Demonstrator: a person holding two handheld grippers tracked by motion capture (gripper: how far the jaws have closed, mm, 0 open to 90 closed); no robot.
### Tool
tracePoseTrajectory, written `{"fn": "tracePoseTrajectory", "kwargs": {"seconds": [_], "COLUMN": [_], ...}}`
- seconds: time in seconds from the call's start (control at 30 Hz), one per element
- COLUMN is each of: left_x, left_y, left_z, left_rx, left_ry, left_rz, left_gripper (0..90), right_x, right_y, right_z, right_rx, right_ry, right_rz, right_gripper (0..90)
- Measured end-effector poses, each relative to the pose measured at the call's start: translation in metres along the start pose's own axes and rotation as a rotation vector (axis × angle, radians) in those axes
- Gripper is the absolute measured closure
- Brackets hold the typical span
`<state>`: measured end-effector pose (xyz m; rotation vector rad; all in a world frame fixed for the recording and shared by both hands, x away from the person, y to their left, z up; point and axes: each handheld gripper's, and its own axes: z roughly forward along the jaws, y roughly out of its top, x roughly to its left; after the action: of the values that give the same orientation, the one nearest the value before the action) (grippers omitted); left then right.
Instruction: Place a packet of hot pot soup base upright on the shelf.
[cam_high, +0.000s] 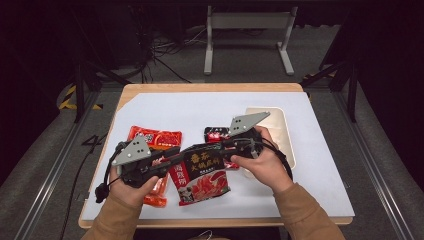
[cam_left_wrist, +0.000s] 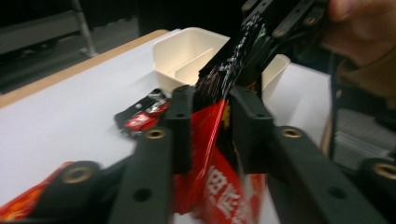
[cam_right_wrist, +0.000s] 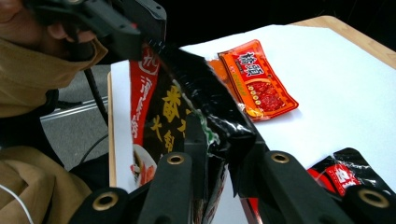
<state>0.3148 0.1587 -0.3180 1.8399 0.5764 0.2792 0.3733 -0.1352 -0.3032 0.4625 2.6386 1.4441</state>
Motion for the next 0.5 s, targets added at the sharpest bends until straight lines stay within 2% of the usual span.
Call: {"fn": "tracePoseTrajectory", "kwargs": {"seconds": [0.03,0.23,0.37,0.5], "left_x": [0.001,0.003,0.005,0.01], "left_y": [0.0,-0.002,-0.004,-0.012], "left_z": [-0.001,-0.004,-0.008,-0.014], "left_rx": [-0.008,-0.008,-0.013,0.0], "left_ry": [-0.009,0.0,0.004,0.024], "left_rz": [-0.014,0.008,0.002,-0.029], "left_gripper": [65.3,50.7,46.2,43.3], "right_x": [0.0,0.001,0.001,0.0], "right_y": [0.0,0.005,0.007,0.012], "right_z": [0.0,-0.006,-0.009,-0.016], "right_rx": [-0.001,-0.009,-0.018,-0.023], "right_ry": [-0.001,-0.026,-0.03,-0.049], "right_rz": [0.001,0.002,0.005,-0.002], "right_gripper": [78.7,78.8,78.8,78.7]}}
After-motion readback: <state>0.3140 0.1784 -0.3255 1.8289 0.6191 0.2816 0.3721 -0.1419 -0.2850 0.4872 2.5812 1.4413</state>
